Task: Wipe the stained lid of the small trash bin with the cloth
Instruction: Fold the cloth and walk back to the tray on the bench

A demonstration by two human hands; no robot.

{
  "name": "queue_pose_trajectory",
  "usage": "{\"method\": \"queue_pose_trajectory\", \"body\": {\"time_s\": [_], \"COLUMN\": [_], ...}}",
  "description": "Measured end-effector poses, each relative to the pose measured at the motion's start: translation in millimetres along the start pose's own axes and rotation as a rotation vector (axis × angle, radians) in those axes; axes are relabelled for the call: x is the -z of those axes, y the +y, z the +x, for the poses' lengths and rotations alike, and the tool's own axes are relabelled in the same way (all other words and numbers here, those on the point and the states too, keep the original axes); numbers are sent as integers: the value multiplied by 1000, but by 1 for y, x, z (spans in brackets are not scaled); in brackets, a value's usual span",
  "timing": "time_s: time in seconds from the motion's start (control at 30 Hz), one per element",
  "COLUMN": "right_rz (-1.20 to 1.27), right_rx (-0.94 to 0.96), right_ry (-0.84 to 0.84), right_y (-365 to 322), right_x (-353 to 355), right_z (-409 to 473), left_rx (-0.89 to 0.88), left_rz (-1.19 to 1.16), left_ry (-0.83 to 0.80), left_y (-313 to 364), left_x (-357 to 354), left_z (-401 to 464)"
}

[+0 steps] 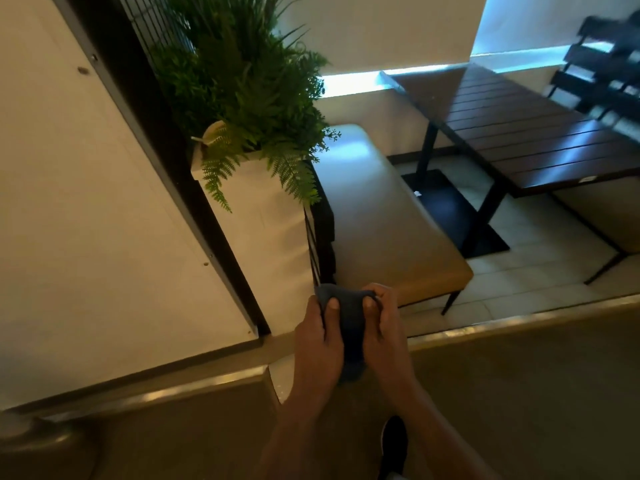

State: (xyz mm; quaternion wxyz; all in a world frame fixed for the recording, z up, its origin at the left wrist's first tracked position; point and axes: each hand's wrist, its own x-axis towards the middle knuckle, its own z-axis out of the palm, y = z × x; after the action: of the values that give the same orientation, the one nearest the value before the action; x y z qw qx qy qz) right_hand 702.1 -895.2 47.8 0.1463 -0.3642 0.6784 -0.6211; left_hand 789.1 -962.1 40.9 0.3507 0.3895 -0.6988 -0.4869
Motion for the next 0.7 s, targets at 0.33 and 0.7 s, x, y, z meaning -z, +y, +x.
{"method": "queue_pose_trajectory", "body": {"time_s": [0.33, 0.7], "right_rz": [-106, -74], "right_rx": [14, -80], "right_ry": [215, 314], "right_y": [0, 32], "right_x": [44, 162], "right_z": [-16, -17], "left_rx": [-143, -242], "left_rz": [47, 45], "left_ry": [-175, -435], "left_y": [20, 42], "left_x": [-36, -144], "left_z": [-11, -20]}}
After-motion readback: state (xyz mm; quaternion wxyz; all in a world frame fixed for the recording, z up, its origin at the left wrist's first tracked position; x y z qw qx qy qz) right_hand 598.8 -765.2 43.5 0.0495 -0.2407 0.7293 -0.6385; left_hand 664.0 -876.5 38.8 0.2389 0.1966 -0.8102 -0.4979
